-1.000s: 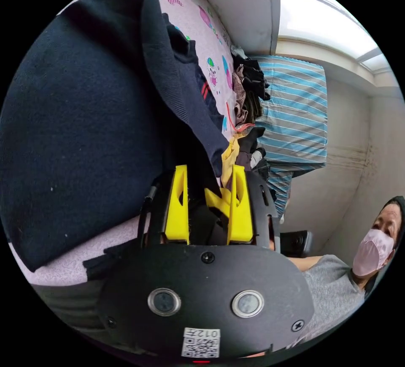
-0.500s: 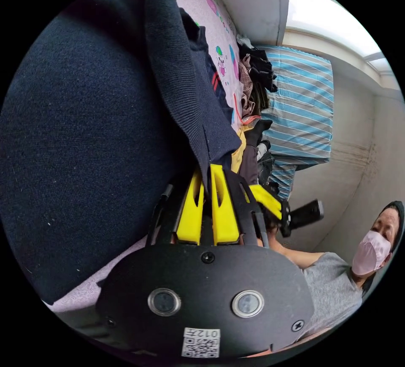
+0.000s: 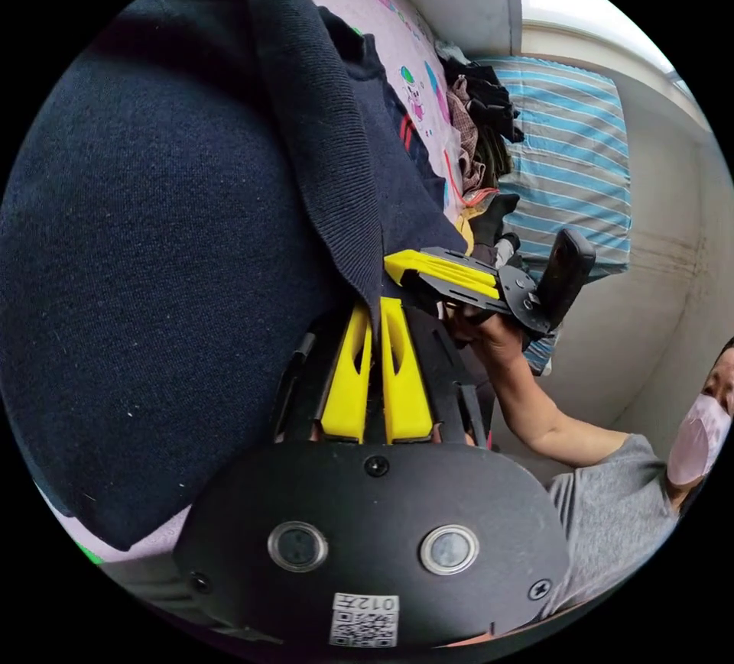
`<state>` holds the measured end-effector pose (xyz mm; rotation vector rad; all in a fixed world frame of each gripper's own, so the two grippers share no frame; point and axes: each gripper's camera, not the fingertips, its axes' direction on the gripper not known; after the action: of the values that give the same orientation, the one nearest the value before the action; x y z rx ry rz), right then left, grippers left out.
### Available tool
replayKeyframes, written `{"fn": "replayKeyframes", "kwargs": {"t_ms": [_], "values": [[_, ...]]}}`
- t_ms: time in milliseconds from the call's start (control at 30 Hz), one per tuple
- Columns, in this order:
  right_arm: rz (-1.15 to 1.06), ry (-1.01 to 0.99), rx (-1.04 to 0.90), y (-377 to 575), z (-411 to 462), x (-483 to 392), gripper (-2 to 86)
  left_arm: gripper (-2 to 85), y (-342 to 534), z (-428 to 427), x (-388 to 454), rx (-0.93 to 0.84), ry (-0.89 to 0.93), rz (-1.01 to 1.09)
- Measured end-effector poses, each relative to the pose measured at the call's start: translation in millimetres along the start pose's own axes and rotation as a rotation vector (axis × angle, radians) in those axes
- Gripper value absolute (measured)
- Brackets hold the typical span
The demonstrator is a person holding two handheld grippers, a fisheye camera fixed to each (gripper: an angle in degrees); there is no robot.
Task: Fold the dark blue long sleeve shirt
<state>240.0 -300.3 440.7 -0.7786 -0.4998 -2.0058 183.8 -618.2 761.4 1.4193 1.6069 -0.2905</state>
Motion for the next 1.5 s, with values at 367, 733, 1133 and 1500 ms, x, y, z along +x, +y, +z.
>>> {"fn": "replayKeyframes", "kwargs": {"t_ms": [367, 733, 1133, 1500], "values": [[0.026, -0.017, -0.02, -20.8, 17.9, 35.8, -1.0, 3.8, 2.3, 2.9, -7.7, 0.042, 0.192, 0.135], [0.032, -0.028, -0.014, -29.9, 30.3, 54.2, -1.0, 2.6, -22.0, 7.9, 8.3, -0.069, 0.045, 0.155], [0.027, -0.019, -0.022, -38.7, 38.2, 56.3, -1.0, 2.1, -34.2, 22.1, 13.8, -0.123, -0.038, 0.121], [0.002, 0.043, -0.025, -41.3, 39.9, 39.6, -1.0, 2.0, -42.8, 22.0, 30.7, -0.131, -0.113, 0.143]]}}
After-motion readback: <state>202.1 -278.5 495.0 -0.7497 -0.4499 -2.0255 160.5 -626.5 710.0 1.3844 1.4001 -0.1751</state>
